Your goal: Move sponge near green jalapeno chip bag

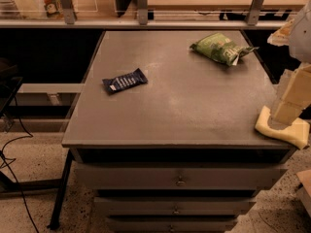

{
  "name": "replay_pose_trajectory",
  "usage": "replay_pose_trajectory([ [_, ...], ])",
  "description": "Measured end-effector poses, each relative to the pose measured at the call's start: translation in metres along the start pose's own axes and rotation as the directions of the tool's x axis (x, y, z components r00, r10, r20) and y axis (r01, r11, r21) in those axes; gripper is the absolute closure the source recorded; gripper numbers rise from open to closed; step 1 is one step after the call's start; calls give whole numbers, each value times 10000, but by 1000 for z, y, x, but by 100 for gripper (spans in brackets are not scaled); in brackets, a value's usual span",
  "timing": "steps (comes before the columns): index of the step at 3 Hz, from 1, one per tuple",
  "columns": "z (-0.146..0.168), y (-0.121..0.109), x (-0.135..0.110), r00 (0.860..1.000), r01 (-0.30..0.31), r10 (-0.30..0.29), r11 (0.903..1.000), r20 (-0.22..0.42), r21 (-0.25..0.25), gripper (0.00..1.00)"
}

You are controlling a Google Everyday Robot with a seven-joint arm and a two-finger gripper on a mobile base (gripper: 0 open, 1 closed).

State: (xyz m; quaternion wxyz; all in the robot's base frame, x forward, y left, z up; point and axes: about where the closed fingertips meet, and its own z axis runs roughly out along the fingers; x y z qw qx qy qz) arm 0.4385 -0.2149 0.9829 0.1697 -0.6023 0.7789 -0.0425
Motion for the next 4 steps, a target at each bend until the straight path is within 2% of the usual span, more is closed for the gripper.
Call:
replay_pose_trajectory([
  [2, 1, -2, 2, 9999, -2, 3, 10000, -116, 65, 0],
  [3, 22, -6, 25, 9971, 172, -173, 9999, -745, -19, 0],
  [4, 55, -9, 64, 9897, 114, -153, 9995, -1426, -284, 0],
])
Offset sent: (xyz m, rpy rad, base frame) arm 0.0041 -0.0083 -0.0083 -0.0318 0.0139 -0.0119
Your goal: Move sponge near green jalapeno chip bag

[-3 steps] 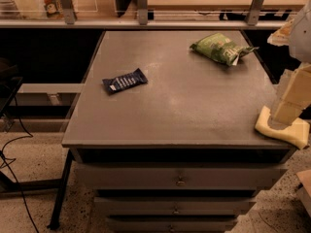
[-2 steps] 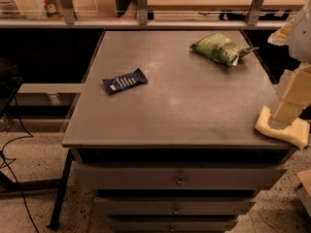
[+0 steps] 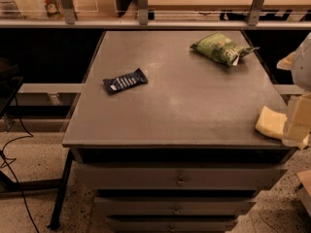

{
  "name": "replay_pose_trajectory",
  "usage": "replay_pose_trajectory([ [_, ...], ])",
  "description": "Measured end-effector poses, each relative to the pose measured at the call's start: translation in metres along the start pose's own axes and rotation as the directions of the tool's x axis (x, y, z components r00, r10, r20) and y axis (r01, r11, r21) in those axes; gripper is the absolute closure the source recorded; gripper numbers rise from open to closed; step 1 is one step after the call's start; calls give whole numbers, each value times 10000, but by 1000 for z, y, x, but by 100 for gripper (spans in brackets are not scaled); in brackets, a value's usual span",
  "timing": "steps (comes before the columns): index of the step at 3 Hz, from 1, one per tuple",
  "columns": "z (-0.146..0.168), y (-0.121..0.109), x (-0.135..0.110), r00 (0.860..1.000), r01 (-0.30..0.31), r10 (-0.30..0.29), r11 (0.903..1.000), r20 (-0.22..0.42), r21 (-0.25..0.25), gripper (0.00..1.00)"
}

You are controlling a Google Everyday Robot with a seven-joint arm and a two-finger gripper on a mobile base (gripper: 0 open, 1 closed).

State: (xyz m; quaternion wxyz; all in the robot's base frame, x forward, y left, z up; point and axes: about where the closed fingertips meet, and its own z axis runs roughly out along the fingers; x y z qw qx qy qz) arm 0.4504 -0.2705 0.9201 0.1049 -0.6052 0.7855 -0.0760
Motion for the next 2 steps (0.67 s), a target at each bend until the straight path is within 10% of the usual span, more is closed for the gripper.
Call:
replay_pose_trajectory([
  [2, 40, -8, 33, 9985, -205, 185, 9990, -510, -397, 0],
])
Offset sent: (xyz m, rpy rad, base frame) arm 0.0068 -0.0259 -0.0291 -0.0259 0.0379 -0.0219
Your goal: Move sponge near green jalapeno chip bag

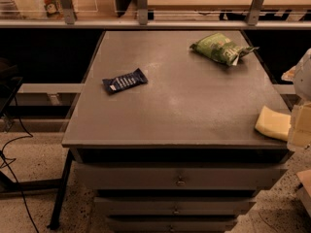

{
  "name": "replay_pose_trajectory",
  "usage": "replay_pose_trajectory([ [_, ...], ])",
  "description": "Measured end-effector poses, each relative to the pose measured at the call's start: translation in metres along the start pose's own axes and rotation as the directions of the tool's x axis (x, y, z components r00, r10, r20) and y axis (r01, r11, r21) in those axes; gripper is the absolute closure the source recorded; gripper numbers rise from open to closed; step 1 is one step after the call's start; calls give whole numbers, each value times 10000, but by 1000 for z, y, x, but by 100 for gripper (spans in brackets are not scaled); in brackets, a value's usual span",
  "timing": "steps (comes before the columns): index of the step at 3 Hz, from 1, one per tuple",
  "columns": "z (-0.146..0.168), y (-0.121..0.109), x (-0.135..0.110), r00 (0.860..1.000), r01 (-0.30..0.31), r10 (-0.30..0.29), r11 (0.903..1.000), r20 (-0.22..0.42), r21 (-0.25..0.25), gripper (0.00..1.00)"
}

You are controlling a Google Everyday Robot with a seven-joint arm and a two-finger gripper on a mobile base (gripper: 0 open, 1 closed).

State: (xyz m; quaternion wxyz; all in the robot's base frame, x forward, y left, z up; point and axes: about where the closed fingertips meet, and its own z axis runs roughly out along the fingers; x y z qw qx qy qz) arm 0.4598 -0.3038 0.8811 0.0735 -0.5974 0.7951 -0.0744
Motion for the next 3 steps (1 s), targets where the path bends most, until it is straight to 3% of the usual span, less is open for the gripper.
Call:
replay_pose_trajectory([
  [1, 10, -7, 4, 9999, -71, 69, 9999, -83, -157, 0],
  [3, 40, -15, 11, 9987, 47, -19, 9984, 504, -556, 0],
])
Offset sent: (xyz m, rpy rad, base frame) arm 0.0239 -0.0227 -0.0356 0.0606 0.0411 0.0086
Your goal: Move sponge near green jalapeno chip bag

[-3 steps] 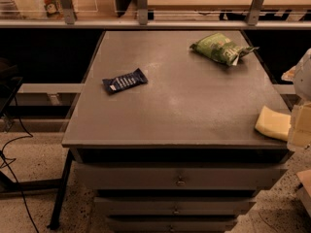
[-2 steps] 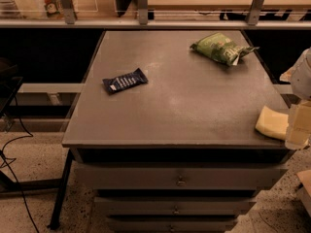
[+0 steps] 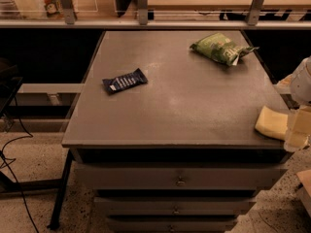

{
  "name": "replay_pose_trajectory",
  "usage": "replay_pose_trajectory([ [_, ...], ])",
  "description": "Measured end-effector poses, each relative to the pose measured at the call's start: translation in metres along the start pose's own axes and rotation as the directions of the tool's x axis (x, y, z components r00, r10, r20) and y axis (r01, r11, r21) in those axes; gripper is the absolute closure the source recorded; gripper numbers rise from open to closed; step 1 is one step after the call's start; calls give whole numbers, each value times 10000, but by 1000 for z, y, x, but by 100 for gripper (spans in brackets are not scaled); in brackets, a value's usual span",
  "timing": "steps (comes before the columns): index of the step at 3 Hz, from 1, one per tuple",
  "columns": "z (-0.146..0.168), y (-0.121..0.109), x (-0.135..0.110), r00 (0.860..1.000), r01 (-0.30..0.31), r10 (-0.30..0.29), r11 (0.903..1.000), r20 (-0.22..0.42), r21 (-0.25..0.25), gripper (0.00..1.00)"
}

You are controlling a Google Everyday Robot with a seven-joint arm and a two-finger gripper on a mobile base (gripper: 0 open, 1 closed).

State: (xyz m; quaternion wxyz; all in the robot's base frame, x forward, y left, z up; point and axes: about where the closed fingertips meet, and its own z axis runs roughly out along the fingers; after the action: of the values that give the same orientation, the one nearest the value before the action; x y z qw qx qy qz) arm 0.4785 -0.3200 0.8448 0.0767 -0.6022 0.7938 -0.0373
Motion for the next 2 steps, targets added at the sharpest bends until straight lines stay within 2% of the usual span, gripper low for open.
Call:
replay_pose_trajectory([
  [1, 11, 3, 0, 9996, 146, -142, 9997, 245, -186, 0],
  [2, 21, 6, 0, 9990, 173, -158, 9991, 415, -380, 18],
])
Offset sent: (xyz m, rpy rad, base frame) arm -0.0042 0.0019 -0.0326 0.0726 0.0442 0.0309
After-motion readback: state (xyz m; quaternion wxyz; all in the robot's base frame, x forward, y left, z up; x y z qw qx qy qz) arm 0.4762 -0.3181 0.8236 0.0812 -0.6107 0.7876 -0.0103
